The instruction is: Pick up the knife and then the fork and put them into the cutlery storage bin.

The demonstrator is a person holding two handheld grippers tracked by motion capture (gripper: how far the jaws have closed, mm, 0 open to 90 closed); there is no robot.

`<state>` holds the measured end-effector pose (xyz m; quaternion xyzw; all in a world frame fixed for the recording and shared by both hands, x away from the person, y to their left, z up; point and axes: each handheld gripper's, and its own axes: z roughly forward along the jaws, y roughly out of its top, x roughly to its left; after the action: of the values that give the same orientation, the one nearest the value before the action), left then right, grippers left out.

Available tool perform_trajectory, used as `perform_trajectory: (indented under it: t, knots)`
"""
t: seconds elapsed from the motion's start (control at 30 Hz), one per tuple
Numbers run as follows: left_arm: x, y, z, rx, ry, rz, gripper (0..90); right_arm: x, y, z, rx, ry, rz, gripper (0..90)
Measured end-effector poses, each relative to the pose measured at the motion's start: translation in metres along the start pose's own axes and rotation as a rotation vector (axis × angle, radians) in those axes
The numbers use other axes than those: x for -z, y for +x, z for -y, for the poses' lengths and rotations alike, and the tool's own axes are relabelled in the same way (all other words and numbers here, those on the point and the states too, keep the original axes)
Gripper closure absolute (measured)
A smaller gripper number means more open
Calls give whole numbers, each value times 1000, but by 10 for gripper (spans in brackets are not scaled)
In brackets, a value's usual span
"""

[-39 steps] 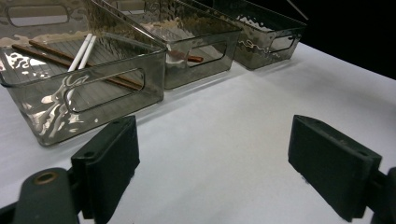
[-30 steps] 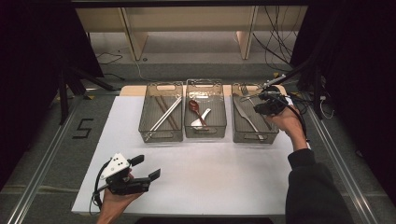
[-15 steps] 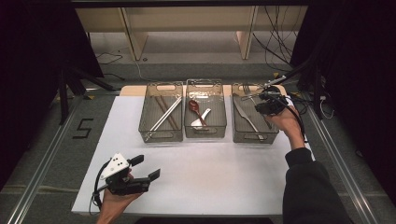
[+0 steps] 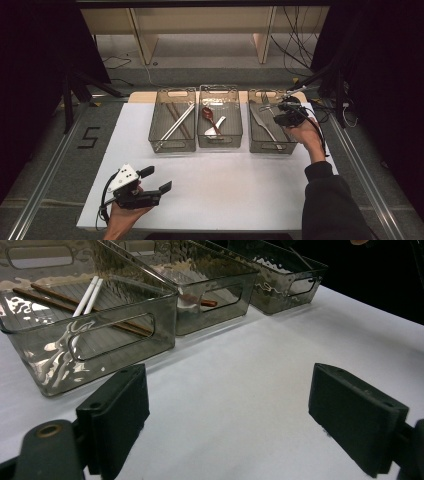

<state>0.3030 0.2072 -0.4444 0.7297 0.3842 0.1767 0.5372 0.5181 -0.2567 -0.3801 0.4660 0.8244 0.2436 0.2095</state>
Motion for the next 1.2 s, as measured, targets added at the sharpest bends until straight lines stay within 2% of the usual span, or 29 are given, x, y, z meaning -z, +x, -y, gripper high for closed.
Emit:
perform_trajectory:
  t: [0.7,1.2]
  knots:
    - [0,0,0,2,0,0,159,-14,1,10,-33,30,-8,838]
    - [0,0,0,1,0,0,159,-16,2,10,-28,33,-8,836]
